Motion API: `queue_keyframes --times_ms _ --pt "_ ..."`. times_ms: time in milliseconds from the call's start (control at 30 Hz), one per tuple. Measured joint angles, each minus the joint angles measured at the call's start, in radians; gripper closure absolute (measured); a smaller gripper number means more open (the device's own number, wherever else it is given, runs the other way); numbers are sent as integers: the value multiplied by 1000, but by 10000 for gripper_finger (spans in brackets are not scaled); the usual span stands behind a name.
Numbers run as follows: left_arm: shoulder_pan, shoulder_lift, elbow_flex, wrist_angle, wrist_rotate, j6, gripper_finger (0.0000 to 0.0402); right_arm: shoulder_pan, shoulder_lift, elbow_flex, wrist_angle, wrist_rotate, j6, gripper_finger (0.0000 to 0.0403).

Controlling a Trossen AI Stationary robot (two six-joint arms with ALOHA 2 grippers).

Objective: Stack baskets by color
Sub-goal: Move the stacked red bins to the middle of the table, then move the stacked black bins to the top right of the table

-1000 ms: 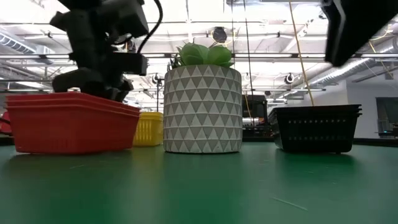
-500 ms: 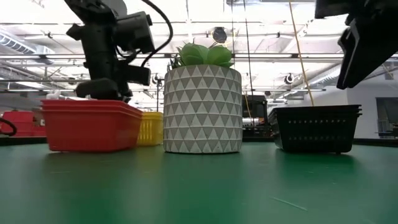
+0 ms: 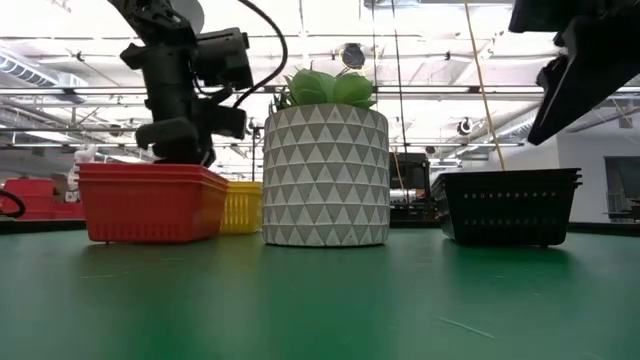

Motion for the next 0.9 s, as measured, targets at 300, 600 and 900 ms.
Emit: queue_keyframes --times_ms 300,600,900 --pt "-2 -78 74 -5 51 -11 321 -55 39 0 38 -52 -135 181" --pt "-26 -250 86 17 66 -29 321 -89 95 0 60 -99 -178 181" --pt "-86 -460 85 -14 65 -163 321 -96 130 -10 58 -180 -173 181"
